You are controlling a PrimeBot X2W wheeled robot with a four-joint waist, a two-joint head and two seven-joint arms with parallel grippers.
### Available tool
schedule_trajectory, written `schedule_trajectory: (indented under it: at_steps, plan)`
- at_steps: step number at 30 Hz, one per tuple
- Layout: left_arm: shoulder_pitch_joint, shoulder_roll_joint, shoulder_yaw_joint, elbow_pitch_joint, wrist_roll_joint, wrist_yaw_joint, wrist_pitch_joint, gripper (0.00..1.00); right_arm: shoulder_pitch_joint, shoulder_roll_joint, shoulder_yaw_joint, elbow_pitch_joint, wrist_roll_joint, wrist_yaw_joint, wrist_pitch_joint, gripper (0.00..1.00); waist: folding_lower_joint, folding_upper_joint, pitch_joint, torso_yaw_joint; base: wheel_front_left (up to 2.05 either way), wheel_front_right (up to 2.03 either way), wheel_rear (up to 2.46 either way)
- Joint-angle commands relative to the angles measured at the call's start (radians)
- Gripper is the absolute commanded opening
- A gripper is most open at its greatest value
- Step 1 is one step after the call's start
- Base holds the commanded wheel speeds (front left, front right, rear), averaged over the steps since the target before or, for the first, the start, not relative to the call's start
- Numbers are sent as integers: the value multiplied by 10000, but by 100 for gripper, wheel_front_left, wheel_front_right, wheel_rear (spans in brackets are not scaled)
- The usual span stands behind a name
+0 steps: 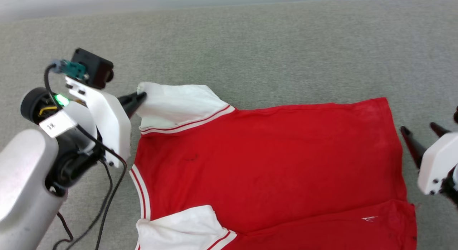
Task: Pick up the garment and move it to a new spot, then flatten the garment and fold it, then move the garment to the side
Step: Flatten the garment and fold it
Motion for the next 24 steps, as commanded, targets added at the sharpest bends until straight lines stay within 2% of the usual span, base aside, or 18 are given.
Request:
schedule_trajectory:
  at_steps: [1, 6, 9, 15, 24]
  plan:
    - [316, 85, -62, -539, 50, 146, 65, 0, -461, -257, -123, 154, 81, -12, 886, 100, 1, 0, 105, 249, 0, 0, 0]
    - [667, 211, -166, -1736, 150, 366, 138, 0, -1411, -672, -143, 529, 91, -10, 3260, 100, 1, 0, 410, 608, 0, 0, 0]
    - [769, 234, -221, -2244, 156, 415, 167, 0, -2016, -844, 2, 734, 58, -10, 4037, 100, 1, 0, 642, 777, 0, 0, 0]
    - [656, 204, -357, -2941, 310, 449, 214, 0, -2842, -1052, 235, 1413, -33, -12, 4725, 100, 1, 0, 1051, 1152, 0, 0, 0]
    - [468, 50, -526, -3358, 437, 412, 263, 0, -3246, -1352, 770, 2654, -334, -10, 4411, 100, 1, 0, 1384, 1582, 0, 0, 0]
